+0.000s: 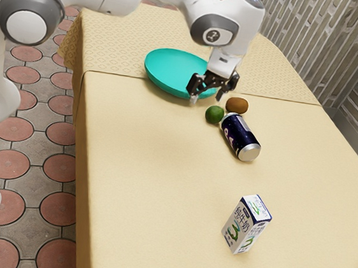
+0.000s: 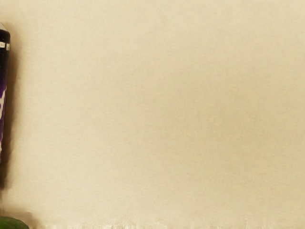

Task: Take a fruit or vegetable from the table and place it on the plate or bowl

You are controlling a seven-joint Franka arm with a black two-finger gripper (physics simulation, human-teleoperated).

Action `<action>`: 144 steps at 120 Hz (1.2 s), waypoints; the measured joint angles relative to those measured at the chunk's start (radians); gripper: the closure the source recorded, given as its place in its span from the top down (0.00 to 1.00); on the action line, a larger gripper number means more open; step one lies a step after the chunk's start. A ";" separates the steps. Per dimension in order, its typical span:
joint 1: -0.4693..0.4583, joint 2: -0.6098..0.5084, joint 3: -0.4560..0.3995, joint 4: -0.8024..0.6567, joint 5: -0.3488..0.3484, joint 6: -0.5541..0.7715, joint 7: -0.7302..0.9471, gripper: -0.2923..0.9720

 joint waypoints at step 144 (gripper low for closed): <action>0.419 0.225 -0.224 0.091 -0.270 0.112 -0.003 0.75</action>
